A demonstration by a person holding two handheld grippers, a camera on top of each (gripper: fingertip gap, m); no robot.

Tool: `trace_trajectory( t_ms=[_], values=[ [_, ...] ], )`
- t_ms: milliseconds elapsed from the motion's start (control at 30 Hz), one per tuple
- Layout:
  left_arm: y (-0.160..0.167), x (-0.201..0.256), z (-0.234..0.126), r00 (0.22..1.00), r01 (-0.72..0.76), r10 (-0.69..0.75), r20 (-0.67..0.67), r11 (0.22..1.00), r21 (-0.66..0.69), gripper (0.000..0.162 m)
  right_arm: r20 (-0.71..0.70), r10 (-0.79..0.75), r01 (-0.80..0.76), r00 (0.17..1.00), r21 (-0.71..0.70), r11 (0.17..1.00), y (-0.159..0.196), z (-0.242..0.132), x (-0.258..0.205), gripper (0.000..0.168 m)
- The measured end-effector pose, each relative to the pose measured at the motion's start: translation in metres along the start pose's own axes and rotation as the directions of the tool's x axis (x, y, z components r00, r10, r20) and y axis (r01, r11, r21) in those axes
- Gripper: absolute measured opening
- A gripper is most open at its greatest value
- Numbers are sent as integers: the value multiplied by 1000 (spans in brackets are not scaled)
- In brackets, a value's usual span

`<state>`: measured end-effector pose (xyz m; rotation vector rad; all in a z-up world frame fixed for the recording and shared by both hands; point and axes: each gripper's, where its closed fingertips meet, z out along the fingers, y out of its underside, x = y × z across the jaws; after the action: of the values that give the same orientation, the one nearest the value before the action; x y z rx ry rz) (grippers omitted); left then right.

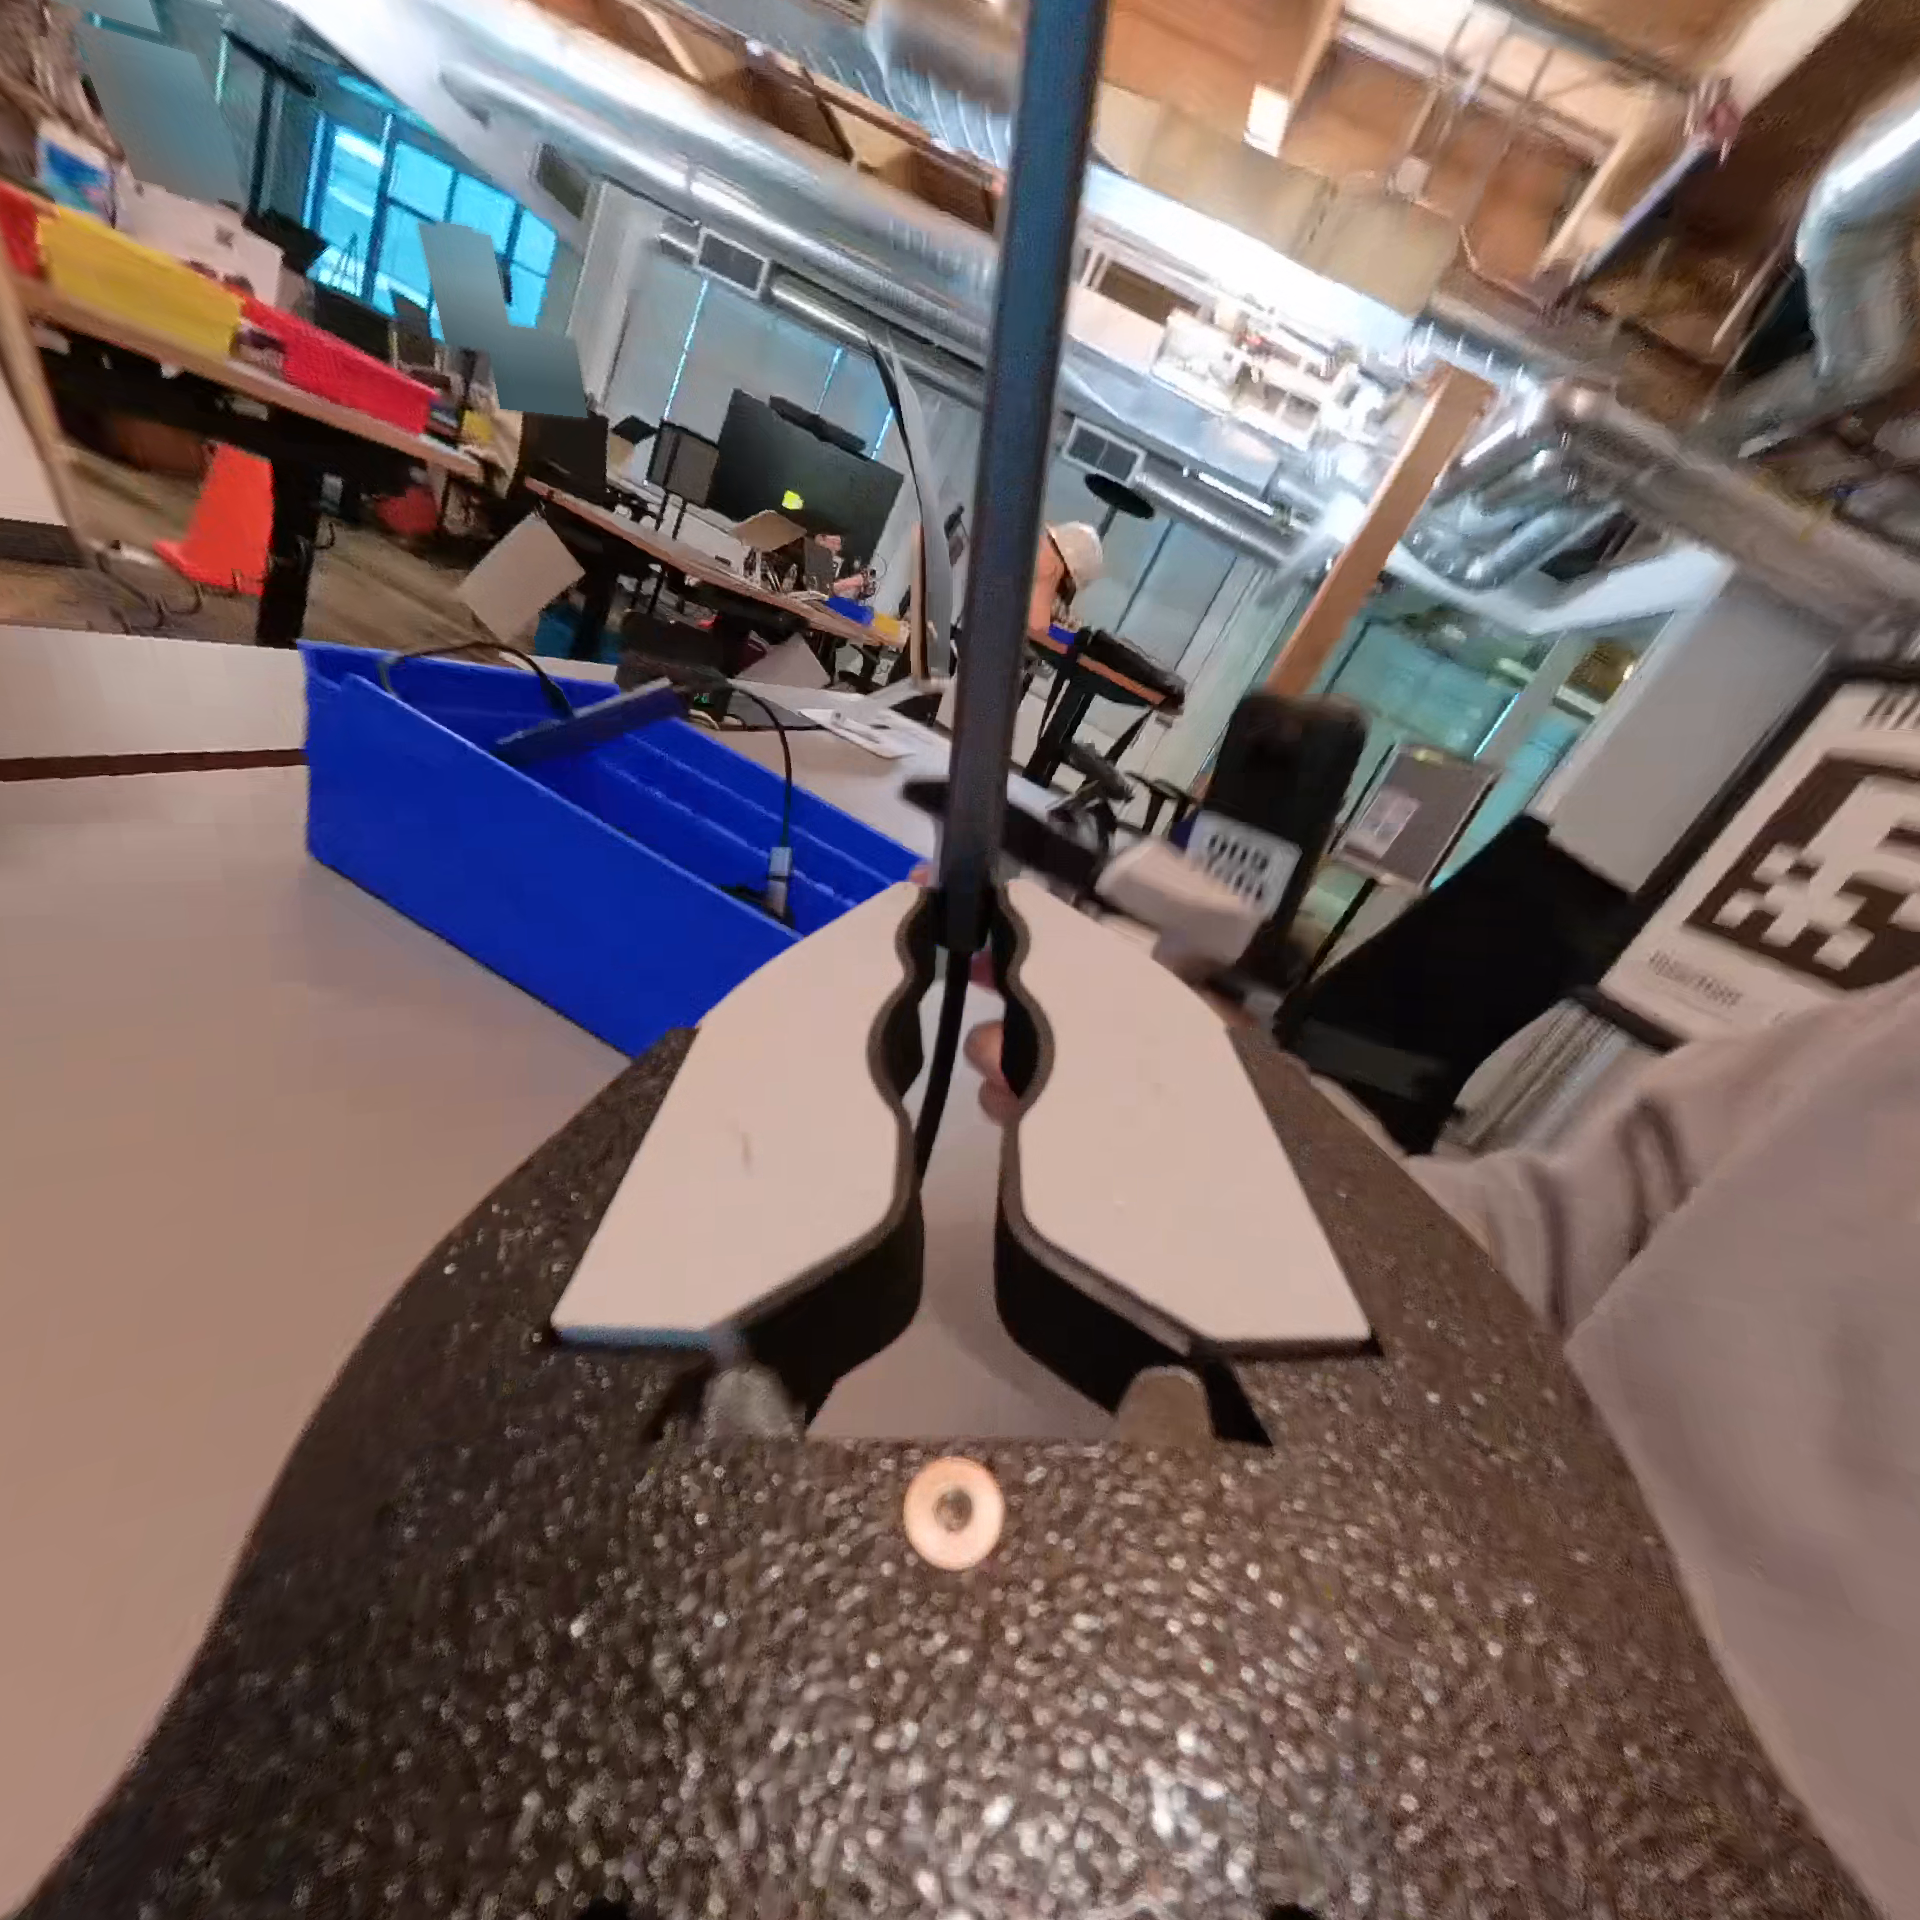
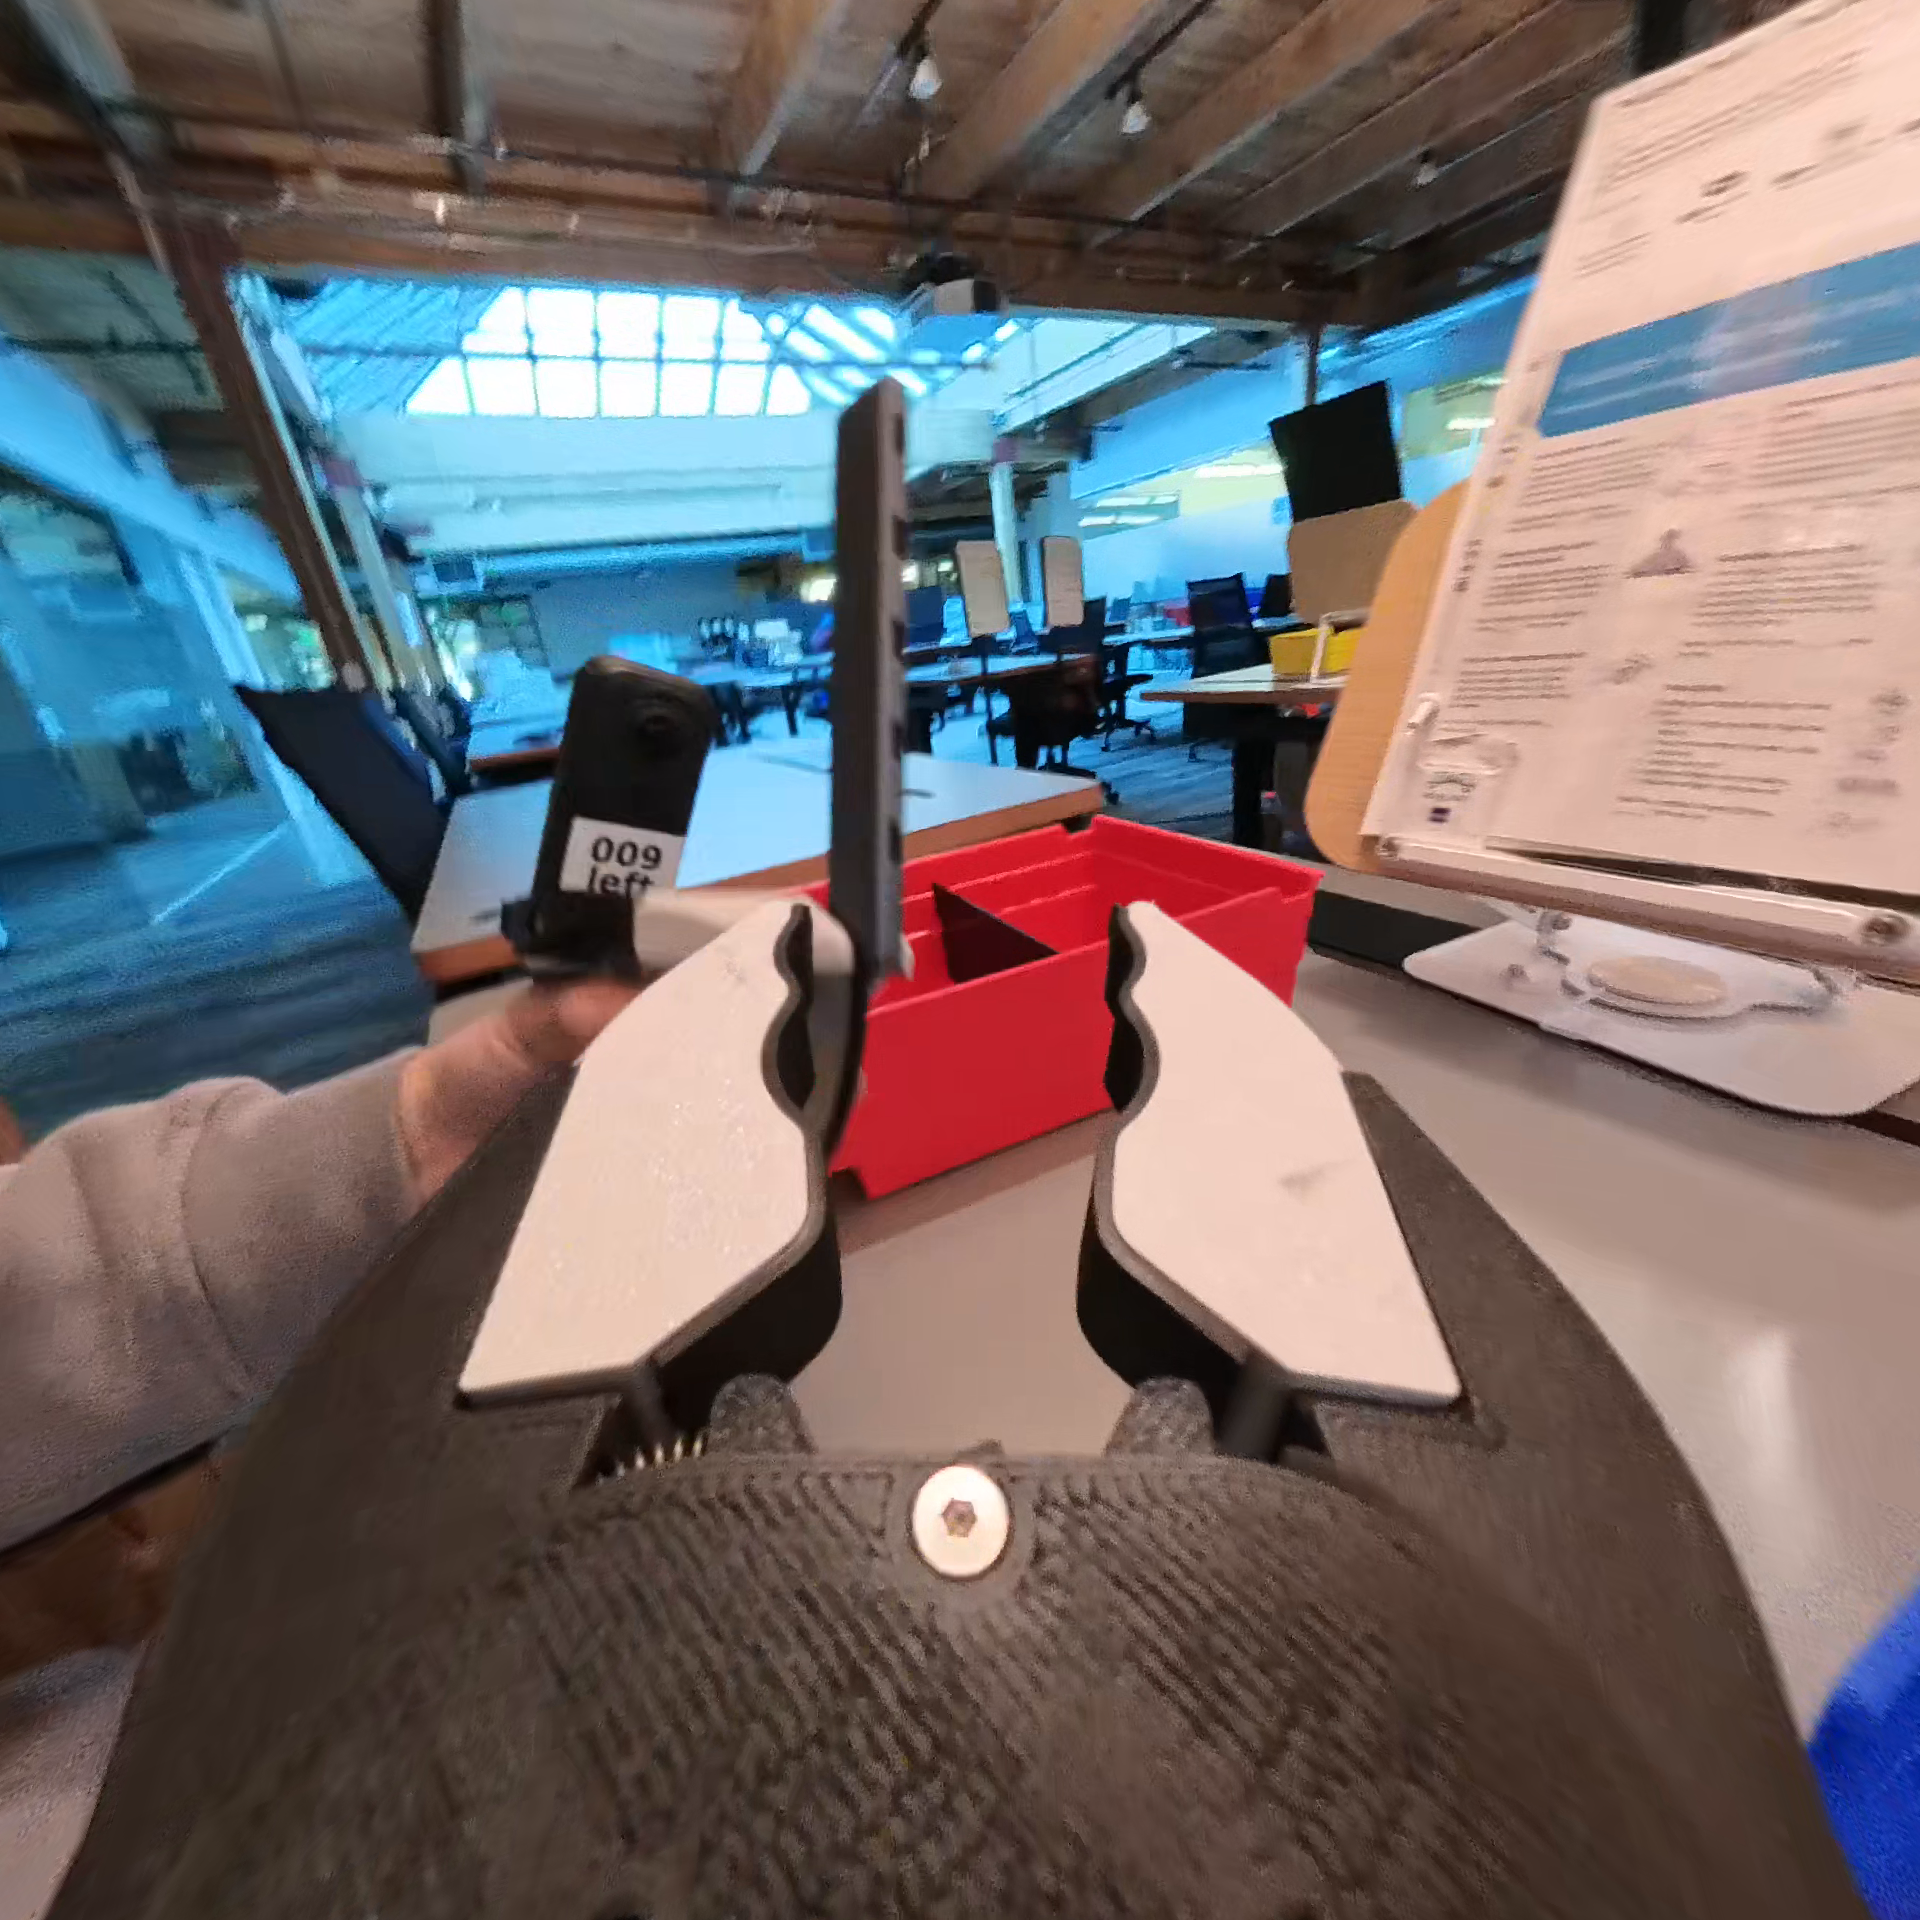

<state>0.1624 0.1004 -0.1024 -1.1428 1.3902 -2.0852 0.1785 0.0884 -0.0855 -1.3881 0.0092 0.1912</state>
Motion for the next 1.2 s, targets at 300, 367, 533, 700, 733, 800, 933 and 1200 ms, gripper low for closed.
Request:
trace_trajectory(
  t_ms=[300,367,533,700,733,800,933,1200],
  values=[
    [56,20,19,986,-117,115,-118,993,-14,11,136,-324,343,936,-146,928,25,3,-35,16],
    [51,12,16,987,-157,156,-36,987,-24,36,60,-513,516,856,-145,844,19,2,-30,15],
    [22,-1,-8,953,-203,220,210,974,-98,64,-102,-912,848,397,-340,407,9,-10,5,10],
    [13,7,-20,966,97,-47,253,977,-189,68,-53,-998,910,-38,-414,-13,27,-4,1,10],
    [11,7,-23,962,124,-72,264,974,-188,62,-43,-997,915,-65,-401,-43,32,-1,-4,10],
    [11,6,-29,959,87,-22,282,972,-219,53,-18,-997,927,-68,-370,-57,42,3,-12,10],
    [22,11,-37,963,-41,123,239,947,-320,48,7,-1000,933,9,-361,6,49,6,-14,10],
    [29,12,-45,957,-162,232,173,925,-343,25,29,-999,943,24,-332,13,55,5,-15,10]
  ],
)
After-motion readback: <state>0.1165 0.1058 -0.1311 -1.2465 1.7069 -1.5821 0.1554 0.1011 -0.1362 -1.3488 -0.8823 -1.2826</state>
